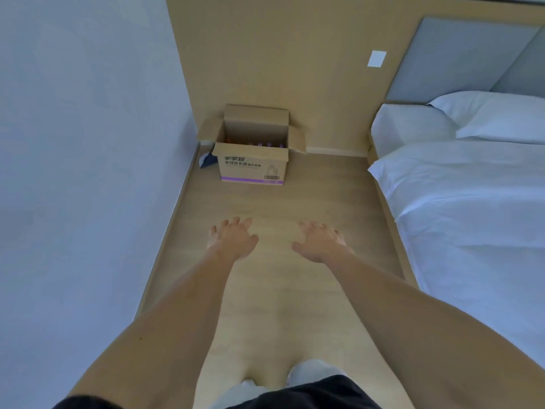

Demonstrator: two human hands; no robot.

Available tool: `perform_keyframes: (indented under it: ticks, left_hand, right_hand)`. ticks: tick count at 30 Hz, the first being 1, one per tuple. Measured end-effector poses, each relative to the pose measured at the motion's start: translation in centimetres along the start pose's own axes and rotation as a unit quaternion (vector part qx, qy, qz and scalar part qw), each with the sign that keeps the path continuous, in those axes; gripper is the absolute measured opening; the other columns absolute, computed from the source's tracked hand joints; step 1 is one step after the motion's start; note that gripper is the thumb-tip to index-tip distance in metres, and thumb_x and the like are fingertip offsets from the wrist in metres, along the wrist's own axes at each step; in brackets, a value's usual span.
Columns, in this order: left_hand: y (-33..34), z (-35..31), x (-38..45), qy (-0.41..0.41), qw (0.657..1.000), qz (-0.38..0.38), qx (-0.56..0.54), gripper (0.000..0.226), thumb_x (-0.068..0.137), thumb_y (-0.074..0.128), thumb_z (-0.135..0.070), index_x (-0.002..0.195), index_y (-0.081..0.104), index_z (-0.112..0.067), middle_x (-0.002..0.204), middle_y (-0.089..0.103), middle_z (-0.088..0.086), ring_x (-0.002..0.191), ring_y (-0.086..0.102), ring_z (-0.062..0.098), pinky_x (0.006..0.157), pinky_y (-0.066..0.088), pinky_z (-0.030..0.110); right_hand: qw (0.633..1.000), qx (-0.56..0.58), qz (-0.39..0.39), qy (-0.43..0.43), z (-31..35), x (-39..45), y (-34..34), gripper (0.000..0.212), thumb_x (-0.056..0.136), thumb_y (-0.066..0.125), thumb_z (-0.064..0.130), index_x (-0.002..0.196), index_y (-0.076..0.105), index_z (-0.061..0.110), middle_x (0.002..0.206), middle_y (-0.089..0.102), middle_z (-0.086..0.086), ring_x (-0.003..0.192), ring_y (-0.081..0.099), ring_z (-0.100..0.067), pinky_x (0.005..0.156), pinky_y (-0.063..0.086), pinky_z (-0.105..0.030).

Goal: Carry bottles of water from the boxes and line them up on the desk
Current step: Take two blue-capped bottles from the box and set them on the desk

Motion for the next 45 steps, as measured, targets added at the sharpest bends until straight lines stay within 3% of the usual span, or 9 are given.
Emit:
perform_keyframes:
  ticks: [11,21,30,38,45]
  left_hand:
    - [-6.0,3.6,18.0,-0.002,1.0,0.003,0.002,0.056,0.101,0.037,-0.044,0.153,0.032,-0.026,0.157,0.036,0.005,0.142,0.035,0.03,0.114,0.027,0.049]
    - [-14.7,6.6,34.8,-0.049,0.998,-0.023,-0.026,0.044,0.097,0.04,-0.04,0.139,0.044,-0.026,0.135,0.053,0.004,0.123,0.049,0.027,0.1,0.036,0.046]
    - [-17.8,6.1,46.9,-0.025,0.999,-0.009,-0.025,0.054,0.098,0.04,-0.041,0.15,0.035,-0.028,0.149,0.044,0.003,0.135,0.042,0.03,0.109,0.033,0.047]
    - [-20.5,6.6,61.6,0.006,0.999,0.022,-0.037,0.053,0.098,0.04,-0.039,0.149,0.037,-0.026,0.151,0.041,0.004,0.135,0.041,0.029,0.107,0.032,0.048]
    - [-23.8,9.1,72.8,0.028,0.998,0.054,-0.027,0.057,0.1,0.041,-0.045,0.155,0.03,-0.034,0.154,0.039,0.003,0.141,0.037,0.03,0.115,0.03,0.052]
  right_hand:
    - [1.0,0.021,0.02,-0.006,2.5,18.6,-6.3,0.069,0.095,0.042,0.058,0.156,0.02,0.034,0.16,0.028,-0.007,0.145,0.028,-0.03,0.116,0.025,-0.048]
    - [0.998,0.035,0.043,-0.043,5.0,36.3,-15.5,0.072,0.092,0.044,0.063,0.155,0.019,0.038,0.162,0.025,-0.002,0.146,0.027,-0.03,0.117,0.023,-0.052]
    - [0.998,0.043,0.037,-0.028,4.2,47.2,-20.9,0.069,0.092,0.044,0.064,0.153,0.025,0.039,0.153,0.039,-0.006,0.139,0.037,-0.031,0.112,0.032,-0.049]
    - [0.997,0.056,0.035,0.042,3.8,58.4,-25.5,0.07,0.092,0.047,0.058,0.15,0.035,0.021,0.152,0.04,-0.008,0.137,0.038,-0.032,0.11,0.033,-0.047]
    - [0.994,0.067,0.065,0.054,5.1,68.7,-29.4,0.066,0.093,0.044,0.054,0.153,0.023,0.036,0.153,0.036,-0.005,0.138,0.036,-0.032,0.106,0.034,-0.047]
Point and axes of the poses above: each hand's wrist, its own x-axis towards the middle knuckle, its own y-axis out of the palm, z = x × y, the point moved 1 cm from there along x, towards the middle knuckle
